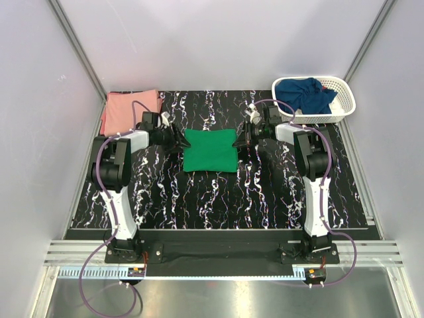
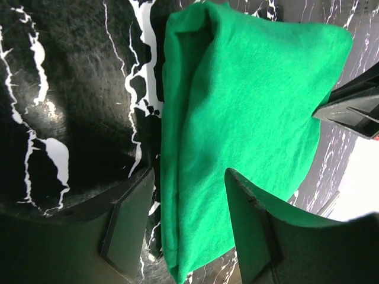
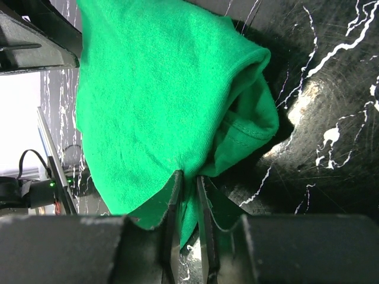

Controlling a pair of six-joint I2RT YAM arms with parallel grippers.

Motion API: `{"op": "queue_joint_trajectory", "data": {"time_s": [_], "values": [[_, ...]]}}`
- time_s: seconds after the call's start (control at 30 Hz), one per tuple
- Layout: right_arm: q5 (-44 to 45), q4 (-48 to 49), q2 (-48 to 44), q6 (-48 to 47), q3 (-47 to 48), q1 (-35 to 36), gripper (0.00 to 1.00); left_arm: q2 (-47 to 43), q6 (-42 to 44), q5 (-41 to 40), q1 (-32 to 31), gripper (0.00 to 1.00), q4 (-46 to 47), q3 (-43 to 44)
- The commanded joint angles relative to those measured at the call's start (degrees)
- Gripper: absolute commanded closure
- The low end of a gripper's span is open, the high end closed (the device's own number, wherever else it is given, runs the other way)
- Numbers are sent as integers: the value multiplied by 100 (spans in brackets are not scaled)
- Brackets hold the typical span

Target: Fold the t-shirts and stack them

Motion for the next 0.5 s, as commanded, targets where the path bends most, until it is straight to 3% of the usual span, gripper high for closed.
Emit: {"op": "queue_joint_trajectory", "data": {"time_s": [0.0, 0.47], "values": [[-184, 230, -108, 106, 32, -19, 79, 233, -48, -657, -105, 41, -30, -109], [-192, 599, -205, 396, -188, -19, 80, 480, -188, -816, -369, 43, -4, -12]]}}
